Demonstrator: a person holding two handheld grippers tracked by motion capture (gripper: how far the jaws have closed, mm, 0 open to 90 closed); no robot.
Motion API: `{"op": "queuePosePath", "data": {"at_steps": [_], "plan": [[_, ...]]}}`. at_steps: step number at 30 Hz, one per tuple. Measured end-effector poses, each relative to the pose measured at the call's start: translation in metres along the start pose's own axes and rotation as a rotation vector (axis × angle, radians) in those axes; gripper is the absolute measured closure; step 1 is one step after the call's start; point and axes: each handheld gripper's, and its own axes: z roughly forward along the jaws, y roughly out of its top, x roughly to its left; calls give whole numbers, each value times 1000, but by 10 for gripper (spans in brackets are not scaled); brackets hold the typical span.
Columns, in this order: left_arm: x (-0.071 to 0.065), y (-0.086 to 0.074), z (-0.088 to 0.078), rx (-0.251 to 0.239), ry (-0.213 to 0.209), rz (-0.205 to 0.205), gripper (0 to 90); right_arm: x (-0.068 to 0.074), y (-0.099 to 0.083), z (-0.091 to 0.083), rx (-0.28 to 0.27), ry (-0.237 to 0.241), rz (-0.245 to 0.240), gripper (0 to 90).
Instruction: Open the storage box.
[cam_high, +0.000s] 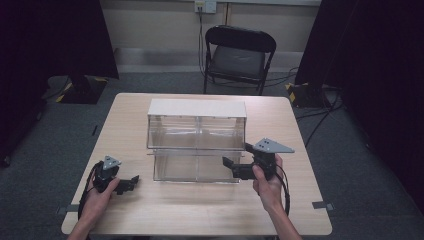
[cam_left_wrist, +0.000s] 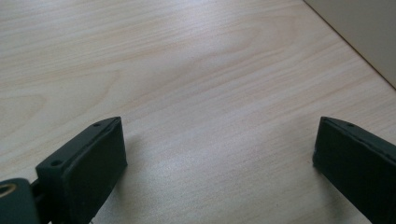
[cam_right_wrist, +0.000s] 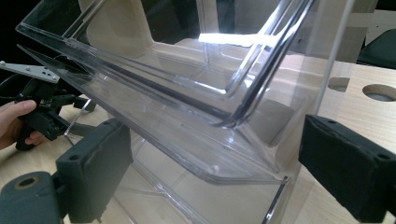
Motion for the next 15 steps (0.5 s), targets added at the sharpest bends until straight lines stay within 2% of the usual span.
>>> {"op": "queuePosePath", "data": {"at_steps": [15], "plan": [[0, 0, 0, 0, 0, 1, 21, 0, 0, 0, 0, -3, -2, 90]]}}
